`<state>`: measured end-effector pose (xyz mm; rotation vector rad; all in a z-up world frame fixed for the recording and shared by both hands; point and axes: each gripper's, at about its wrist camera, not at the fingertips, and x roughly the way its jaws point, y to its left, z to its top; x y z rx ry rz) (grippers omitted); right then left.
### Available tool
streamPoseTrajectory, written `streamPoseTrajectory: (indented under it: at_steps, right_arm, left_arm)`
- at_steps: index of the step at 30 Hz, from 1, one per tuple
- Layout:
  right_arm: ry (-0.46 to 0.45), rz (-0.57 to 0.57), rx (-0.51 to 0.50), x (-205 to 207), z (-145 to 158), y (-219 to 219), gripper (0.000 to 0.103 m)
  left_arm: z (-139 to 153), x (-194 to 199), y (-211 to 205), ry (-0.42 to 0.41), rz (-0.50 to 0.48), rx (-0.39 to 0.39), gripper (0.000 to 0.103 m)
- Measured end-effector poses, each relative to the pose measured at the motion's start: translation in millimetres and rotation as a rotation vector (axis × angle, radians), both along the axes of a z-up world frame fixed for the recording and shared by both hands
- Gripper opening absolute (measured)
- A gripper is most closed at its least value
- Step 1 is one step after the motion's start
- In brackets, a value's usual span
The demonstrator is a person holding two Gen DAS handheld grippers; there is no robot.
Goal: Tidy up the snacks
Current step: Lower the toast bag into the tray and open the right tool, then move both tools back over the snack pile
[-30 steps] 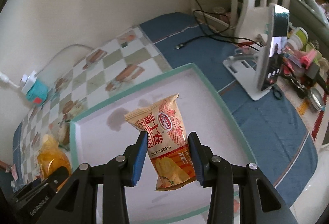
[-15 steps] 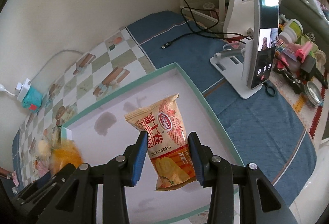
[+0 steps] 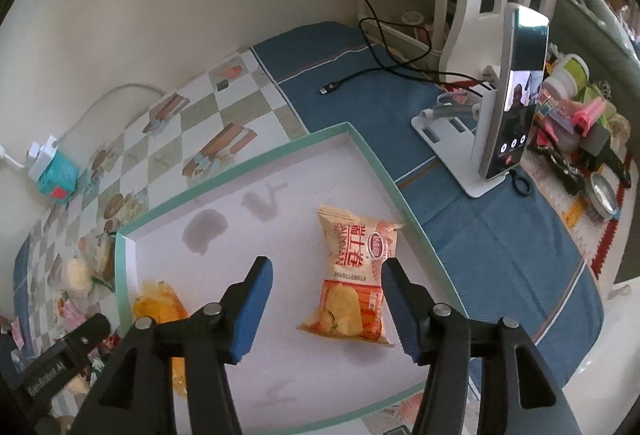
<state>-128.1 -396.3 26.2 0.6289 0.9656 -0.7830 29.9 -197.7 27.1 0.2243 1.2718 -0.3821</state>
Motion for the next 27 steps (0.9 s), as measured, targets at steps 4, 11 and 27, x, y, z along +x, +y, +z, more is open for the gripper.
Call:
streamPoseTrajectory:
  at_steps: [4, 11, 27]
  right_arm:
    - [0.008, 0.026, -0.01, 4, 4, 8, 0.062]
    - [0.017, 0.087, -0.039, 13, 11, 39, 0.063]
    - [0.022, 0.171, -0.081, 18, 23, 105, 0.089]
  left_arm:
    - [-3, 7, 20, 0.008, 0.054, 0.022, 0.083]
    - [4, 11, 52, -0.023, 0.115, 0.041, 0.098]
    - [32, 3, 137, -0.151, 0.204, 0.115, 0.099]
